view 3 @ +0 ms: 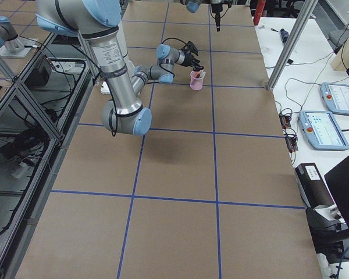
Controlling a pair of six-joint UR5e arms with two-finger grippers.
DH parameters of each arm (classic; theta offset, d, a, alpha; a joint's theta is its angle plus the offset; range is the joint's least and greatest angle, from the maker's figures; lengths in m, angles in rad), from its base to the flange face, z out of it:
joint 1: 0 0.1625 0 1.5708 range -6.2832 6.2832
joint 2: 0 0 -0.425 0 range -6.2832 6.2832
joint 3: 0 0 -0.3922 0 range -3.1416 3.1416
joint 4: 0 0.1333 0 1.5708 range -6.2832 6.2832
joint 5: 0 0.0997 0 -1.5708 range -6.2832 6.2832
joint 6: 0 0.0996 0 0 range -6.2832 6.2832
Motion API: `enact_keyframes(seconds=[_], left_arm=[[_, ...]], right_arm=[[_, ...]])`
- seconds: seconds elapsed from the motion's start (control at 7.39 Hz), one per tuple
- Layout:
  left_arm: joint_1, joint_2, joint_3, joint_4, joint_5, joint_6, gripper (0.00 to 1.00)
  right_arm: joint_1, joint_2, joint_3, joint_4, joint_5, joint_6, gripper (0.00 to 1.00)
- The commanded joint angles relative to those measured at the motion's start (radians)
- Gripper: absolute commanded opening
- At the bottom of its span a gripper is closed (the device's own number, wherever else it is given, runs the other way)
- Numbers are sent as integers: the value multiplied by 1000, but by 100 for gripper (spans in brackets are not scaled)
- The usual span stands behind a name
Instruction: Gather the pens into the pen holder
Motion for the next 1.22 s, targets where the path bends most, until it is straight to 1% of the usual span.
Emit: enact_keyframes(seconds=[0.0,0.14,0.27,0.41,0.54,0.68,0.81,0.95,1.08], left_arm=[[-7,-2,1,0,0,2,99],[-22,-1,-4,3,-2,36,99],[-51,2,-7,8,-3,119,99],[-90,4,-8,62,-5,243,100],[-113,2,-16,190,-5,364,100],[-143,-5,-28,304,-5,488,100],[-165,-1,-43,366,-11,556,100],[-185,8,-66,391,-6,561,100],[-194,54,-73,394,3,563,100]], right_arm=[[1,1,17,-12,17,21,99],[17,-1,53,-97,78,38,99],[53,-2,130,-266,152,39,99],[110,-2,206,-464,254,39,99],[182,-2,248,-627,366,38,99],[251,-1,294,-848,505,38,99],[330,45,302,-1124,668,30,99],[392,58,299,-1263,745,24,100],[434,12,316,-1262,755,21,100]])
